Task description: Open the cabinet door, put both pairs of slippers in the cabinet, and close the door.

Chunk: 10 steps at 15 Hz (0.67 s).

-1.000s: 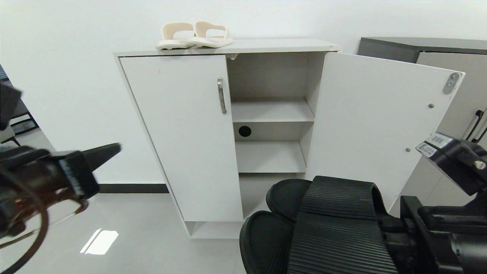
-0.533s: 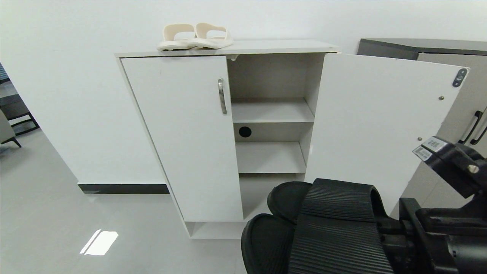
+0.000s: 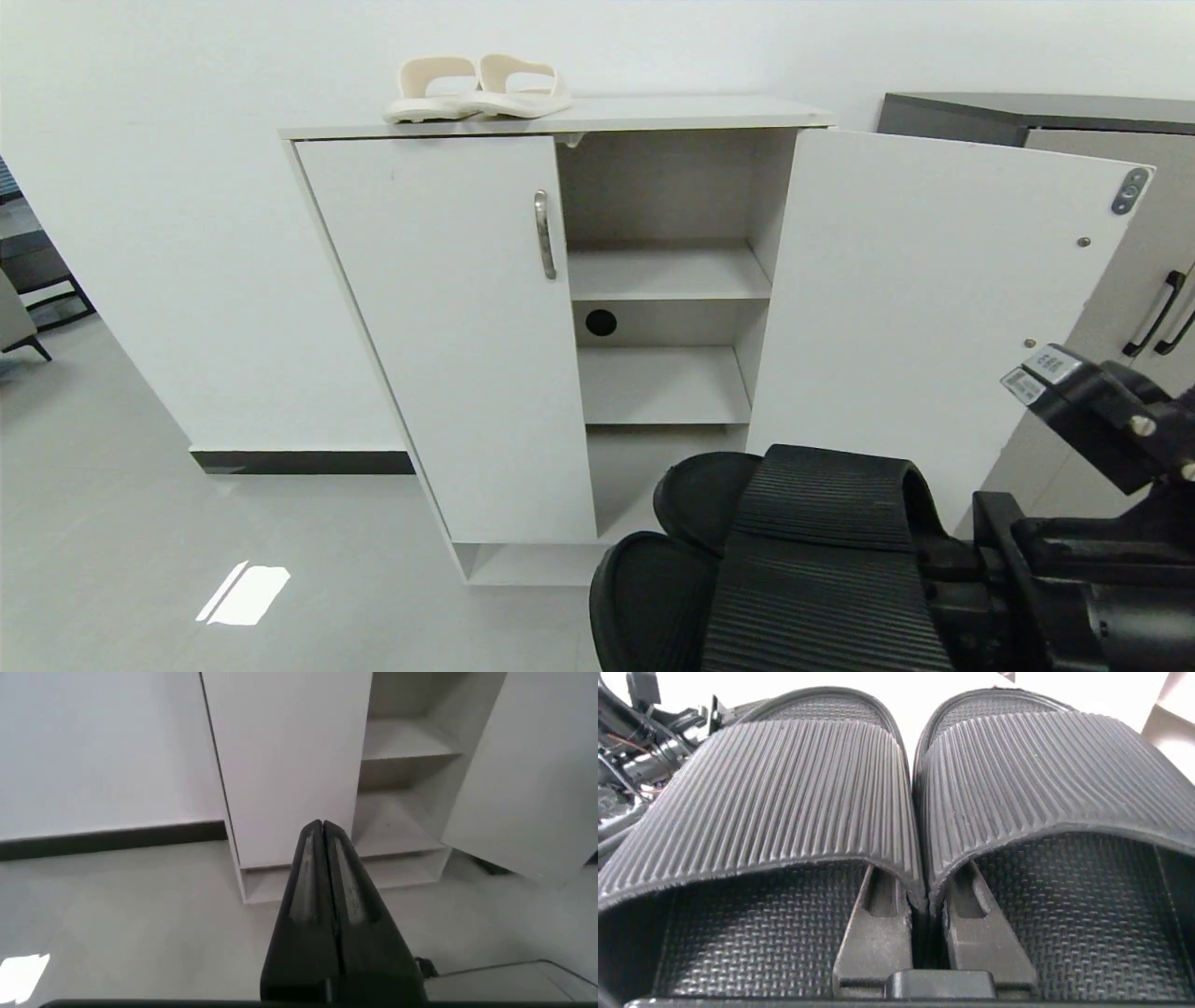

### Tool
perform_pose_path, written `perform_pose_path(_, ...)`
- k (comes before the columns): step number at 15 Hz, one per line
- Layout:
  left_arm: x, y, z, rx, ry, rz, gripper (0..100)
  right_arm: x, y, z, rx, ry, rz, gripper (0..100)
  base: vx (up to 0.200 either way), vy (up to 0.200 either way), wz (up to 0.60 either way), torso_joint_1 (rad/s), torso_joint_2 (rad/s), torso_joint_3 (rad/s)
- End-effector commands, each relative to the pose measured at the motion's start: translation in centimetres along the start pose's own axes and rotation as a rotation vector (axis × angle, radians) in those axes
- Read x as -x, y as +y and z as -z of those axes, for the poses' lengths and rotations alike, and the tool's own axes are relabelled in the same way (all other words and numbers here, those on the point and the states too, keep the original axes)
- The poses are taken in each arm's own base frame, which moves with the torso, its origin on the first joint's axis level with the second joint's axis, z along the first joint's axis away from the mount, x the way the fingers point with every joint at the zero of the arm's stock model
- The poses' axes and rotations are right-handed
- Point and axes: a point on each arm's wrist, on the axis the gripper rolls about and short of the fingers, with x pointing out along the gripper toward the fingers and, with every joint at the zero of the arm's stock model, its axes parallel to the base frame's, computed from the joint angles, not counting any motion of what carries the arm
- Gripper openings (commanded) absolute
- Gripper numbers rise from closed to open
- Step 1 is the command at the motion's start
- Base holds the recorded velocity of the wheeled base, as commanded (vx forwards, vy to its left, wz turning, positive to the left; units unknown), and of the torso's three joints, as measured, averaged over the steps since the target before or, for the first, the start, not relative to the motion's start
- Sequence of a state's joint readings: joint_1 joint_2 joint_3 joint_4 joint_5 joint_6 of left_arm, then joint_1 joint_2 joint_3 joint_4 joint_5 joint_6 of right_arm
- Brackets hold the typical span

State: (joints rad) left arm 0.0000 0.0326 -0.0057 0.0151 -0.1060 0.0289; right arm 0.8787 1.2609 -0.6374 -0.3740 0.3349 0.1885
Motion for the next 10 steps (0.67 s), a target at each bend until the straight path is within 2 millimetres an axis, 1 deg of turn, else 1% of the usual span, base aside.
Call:
perform_pose_path(1,0.2,0.0,0.1,-0.013,-0.037,-0.011,0,-0.2,-0.1,0.1,-0.003,0.008,0.002,0,0.000,0.000,0.00,0.000,0.00,0.000)
perform_pose_path(2,0.2,0.1,0.1,-0.011,-0.036,-0.035,0,-0.4,-0.2,0.2,-0.006,0.014,0.005,0,0.000,0.000,0.00,0.000,0.00,0.000)
perform_pose_path(4,0.2,0.1,0.1,-0.022,-0.036,-0.061,0,-2.4,-1.0,1.3,-0.038,0.085,0.053,0,0.000,0.000,0.00,0.000,0.00,0.000)
perform_pose_path(5,0.2,0.1,0.1,-0.003,-0.035,-0.059,0,-4.0,-1.0,2.4,-0.063,0.133,0.109,0,0.000,0.000,0.00,0.000,0.00,0.000)
perform_pose_path(6,0.2,0.1,0.1,0.012,-0.036,-0.059,0,-5.5,-1.0,3.0,-0.118,0.133,0.147,0,0.000,0.000,0.00,0.000,0.00,0.000)
perform_pose_path(7,0.2,0.1,0.1,0.011,-0.036,-0.059,0,-7.2,-0.8,3.4,-0.174,0.104,0.166,0,0.000,0.000,0.00,0.000,0.00,0.000)
perform_pose_path(9,0.2,0.1,0.1,0.015,-0.038,-0.059,0,-9.3,-0.9,4.0,-0.206,0.064,0.229,0,0.000,0.000,0.00,0.000,0.00,0.000)
perform_pose_path(10,0.2,0.1,0.1,0.017,-0.038,-0.059,0,-11.3,-1.4,4.7,-0.199,0.044,0.296,0,0.000,0.000,0.00,0.000,0.00,0.000)
